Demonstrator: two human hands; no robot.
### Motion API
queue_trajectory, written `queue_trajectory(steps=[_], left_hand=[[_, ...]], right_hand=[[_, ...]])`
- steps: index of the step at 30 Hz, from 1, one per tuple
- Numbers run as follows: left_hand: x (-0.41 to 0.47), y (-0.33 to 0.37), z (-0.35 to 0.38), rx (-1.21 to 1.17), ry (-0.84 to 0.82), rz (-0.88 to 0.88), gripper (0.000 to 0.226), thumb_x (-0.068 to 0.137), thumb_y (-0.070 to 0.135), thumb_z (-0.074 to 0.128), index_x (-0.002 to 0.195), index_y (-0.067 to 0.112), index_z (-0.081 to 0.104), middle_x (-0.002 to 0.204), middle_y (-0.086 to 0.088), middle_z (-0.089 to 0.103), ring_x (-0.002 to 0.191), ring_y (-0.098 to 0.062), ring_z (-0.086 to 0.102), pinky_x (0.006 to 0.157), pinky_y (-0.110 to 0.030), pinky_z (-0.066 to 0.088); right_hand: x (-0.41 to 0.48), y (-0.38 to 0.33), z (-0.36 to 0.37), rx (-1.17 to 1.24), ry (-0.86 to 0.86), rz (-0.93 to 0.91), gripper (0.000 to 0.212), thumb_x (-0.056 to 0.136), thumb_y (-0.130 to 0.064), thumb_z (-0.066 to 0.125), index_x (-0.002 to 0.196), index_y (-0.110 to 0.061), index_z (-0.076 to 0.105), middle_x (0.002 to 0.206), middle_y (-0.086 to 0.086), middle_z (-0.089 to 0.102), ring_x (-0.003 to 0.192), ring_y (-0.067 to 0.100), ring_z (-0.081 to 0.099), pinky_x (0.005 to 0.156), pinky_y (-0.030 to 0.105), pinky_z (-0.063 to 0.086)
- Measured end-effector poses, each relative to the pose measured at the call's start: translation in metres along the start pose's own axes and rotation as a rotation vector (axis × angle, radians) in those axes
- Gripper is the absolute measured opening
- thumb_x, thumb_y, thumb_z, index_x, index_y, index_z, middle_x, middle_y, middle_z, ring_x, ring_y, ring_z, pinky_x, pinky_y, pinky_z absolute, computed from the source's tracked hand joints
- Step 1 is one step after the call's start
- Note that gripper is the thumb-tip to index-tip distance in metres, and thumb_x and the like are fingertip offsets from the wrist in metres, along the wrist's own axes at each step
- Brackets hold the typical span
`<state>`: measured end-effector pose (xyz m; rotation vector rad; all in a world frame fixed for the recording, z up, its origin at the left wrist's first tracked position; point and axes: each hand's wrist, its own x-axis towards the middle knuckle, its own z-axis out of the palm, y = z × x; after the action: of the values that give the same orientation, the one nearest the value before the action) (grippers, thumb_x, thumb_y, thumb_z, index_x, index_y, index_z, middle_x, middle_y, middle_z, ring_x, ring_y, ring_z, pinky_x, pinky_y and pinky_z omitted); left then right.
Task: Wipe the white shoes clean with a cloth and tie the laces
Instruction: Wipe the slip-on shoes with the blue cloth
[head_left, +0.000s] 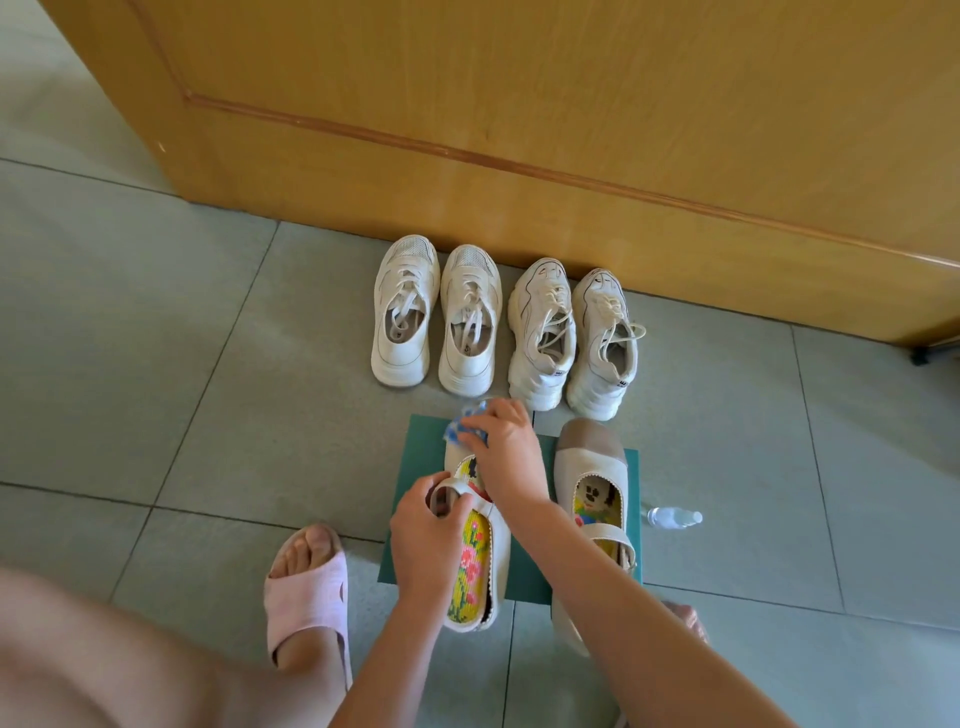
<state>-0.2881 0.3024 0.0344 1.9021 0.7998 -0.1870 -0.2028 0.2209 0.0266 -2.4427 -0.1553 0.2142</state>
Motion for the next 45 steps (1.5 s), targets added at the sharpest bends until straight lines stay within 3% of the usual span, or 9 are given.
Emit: queue_trajectory(steps=[5,7,10,15,24,27,29,33,45], left_hand=[[-0.001,-0.001,-0.001,-0.006,0.003,-0.009,0.029,0.080,0.032,0.070,0.104,0.018,0.064,0.088,0.005,0.064,0.082,-0.011,0.058,0.060,-0.014,0.037],[-0.002,-0.001,-0.001,-0.029,-0.005,-0.009,0.028,0.080,0.032,0.070,0.104,0.019,0.064,0.090,0.006,0.065,0.084,-0.010,0.059,0.061,-0.016,0.039],[-0.003,0.001,-0.002,-0.043,-0.004,-0.010,0.027,0.080,0.030,0.070,0.104,0.020,0.063,0.090,0.006,0.063,0.083,-0.009,0.057,0.060,-0.012,0.037],[-0.002,0.002,-0.001,-0.025,-0.001,-0.017,0.026,0.080,0.031,0.070,0.103,0.020,0.064,0.089,0.005,0.064,0.081,-0.009,0.057,0.058,-0.011,0.035],[-0.003,0.002,0.001,-0.052,0.012,-0.096,0.019,0.077,0.031,0.072,0.081,0.016,0.061,0.073,0.003,0.063,0.068,-0.012,0.059,0.053,-0.021,0.038],[-0.003,0.001,0.000,-0.057,0.007,-0.104,0.020,0.078,0.032,0.071,0.081,0.016,0.061,0.074,0.001,0.063,0.069,-0.013,0.060,0.053,-0.023,0.037],[-0.003,0.000,0.000,-0.066,0.007,-0.097,0.018,0.078,0.031,0.071,0.086,0.017,0.063,0.077,0.002,0.065,0.071,-0.010,0.060,0.054,-0.022,0.038],[-0.003,0.000,-0.001,-0.060,-0.005,-0.089,0.021,0.079,0.032,0.071,0.089,0.015,0.065,0.079,0.000,0.066,0.071,-0.008,0.059,0.053,-0.020,0.037],[-0.005,0.005,-0.001,-0.032,0.001,-0.088,0.019,0.080,0.031,0.070,0.078,0.014,0.062,0.071,0.000,0.064,0.064,-0.010,0.059,0.051,-0.019,0.036]], right_hand=[[-0.003,-0.006,-0.020,0.163,-0.247,0.009,0.017,0.084,-0.011,0.067,0.099,-0.008,0.074,0.092,0.004,0.058,0.087,0.016,0.053,0.070,0.012,0.038],[0.012,-0.005,-0.030,0.254,-0.135,0.090,0.018,0.084,-0.014,0.068,0.100,-0.009,0.073,0.083,-0.007,0.053,0.075,0.007,0.050,0.066,0.007,0.038],[0.034,0.006,-0.028,0.148,0.108,0.197,0.017,0.086,-0.015,0.064,0.100,-0.009,0.072,0.096,0.002,0.060,0.098,0.017,0.050,0.079,0.019,0.037],[0.029,0.000,-0.003,0.024,0.096,0.165,0.017,0.089,-0.013,0.060,0.099,-0.008,0.073,0.101,0.007,0.061,0.105,0.021,0.044,0.081,0.027,0.038],[0.023,-0.017,0.000,-0.336,-0.449,-0.165,0.022,0.089,-0.020,0.060,0.107,-0.015,0.071,0.109,0.004,0.061,0.109,0.020,0.044,0.088,0.027,0.036],[0.027,-0.019,-0.019,-0.117,-0.550,-0.069,0.020,0.085,-0.021,0.067,0.103,-0.016,0.073,0.103,0.001,0.064,0.087,0.009,0.054,0.075,0.021,0.042],[0.034,-0.017,-0.032,0.094,-0.351,0.040,0.018,0.085,-0.018,0.067,0.101,-0.014,0.074,0.091,0.002,0.062,0.069,0.005,0.050,0.061,0.017,0.038],[0.049,-0.004,-0.026,0.003,0.008,0.192,0.021,0.089,-0.014,0.060,0.106,-0.007,0.071,0.106,0.011,0.062,0.105,0.022,0.049,0.088,0.031,0.043],[0.030,-0.021,0.006,-0.446,-0.445,-0.221,0.022,0.090,-0.016,0.060,0.111,-0.014,0.068,0.115,0.002,0.062,0.113,0.019,0.041,0.093,0.026,0.034]])
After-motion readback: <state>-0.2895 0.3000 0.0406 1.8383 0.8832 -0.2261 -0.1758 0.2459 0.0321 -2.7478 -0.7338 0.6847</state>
